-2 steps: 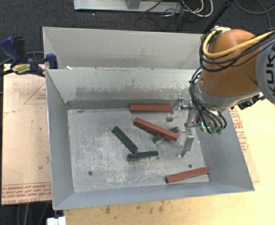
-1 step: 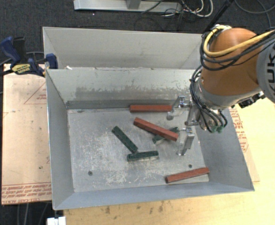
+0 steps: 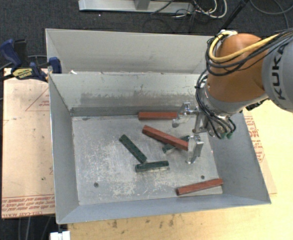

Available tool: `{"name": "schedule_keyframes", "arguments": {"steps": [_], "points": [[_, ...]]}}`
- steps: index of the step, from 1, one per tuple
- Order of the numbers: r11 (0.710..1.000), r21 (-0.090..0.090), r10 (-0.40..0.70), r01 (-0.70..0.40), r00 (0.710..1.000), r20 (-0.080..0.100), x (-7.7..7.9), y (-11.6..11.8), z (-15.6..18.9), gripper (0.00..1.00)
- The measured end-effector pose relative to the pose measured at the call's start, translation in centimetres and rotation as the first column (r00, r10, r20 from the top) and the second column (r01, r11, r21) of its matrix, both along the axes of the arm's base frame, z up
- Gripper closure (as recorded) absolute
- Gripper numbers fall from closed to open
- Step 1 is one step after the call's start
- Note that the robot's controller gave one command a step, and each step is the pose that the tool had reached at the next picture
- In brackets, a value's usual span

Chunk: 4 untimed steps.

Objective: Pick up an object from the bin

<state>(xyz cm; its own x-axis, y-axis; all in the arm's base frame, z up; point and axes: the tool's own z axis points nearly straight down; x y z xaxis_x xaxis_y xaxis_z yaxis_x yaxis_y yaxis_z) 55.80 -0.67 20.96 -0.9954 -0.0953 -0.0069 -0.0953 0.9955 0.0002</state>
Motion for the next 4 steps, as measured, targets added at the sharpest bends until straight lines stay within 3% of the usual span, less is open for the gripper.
{"name": "schedule_keyframes", "arguments": {"steps": [1, 2, 3, 4], "points": [[0.999, 0.0, 0.054, -0.054, 0.999, -0.001, -0.2, -0.4, -6.6, 0.0], [0.999, 0.001, 0.05, -0.05, 0.999, 0.006, 3.3, -0.6, -13.0, 1.0], [0.999, 0.001, 0.05, -0.05, 0.999, 0.006, 3.3, -0.6, -13.0, 1.0], [0.997, 0.0, 0.081, -0.081, 0.997, -0.005, 3.2, 0.8, -11.5, 1.0]]}}
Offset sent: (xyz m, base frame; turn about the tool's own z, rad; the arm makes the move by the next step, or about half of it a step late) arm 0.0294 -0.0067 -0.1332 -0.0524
